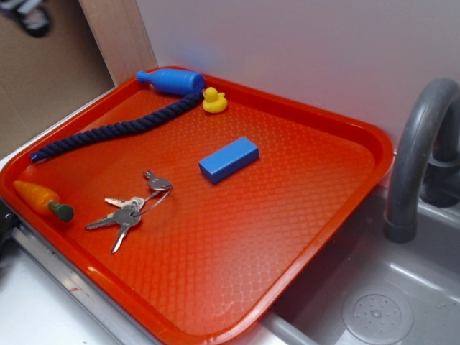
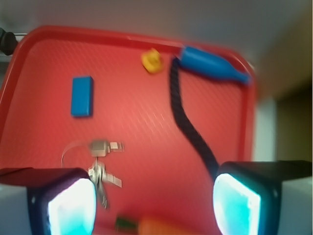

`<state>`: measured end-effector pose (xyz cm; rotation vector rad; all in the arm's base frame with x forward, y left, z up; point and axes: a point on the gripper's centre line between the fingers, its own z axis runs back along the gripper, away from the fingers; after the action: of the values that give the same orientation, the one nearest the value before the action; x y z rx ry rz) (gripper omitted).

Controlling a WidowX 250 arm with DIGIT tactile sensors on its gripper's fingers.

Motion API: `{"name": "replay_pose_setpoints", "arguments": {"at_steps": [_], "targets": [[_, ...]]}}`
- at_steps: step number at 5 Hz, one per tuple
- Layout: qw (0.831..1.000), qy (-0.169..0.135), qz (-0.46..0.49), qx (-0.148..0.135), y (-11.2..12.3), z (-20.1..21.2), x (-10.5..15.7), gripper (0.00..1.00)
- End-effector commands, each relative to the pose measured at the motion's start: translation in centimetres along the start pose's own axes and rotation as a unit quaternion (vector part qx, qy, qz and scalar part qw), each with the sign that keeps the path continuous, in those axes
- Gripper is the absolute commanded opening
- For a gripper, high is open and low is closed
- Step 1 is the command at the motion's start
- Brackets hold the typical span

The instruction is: Grab the yellow duck.

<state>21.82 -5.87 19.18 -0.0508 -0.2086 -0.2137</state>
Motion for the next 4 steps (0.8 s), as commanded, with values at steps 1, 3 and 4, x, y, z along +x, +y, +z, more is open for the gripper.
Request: {"name": "replay_pose_setpoints", "arguments": {"at_steps": [1,3,4], "targets": [[0.981,-0.026,-0.19,-0.024,-0.3,-7.4,7.8,1.0],[0.969,0.016,-0.239,-0.053,0.8,-13.4,10.8,1.0],[0.961,0.047,-0.27,-0.026,-0.3,-15.1,9.2,1.0]]}}
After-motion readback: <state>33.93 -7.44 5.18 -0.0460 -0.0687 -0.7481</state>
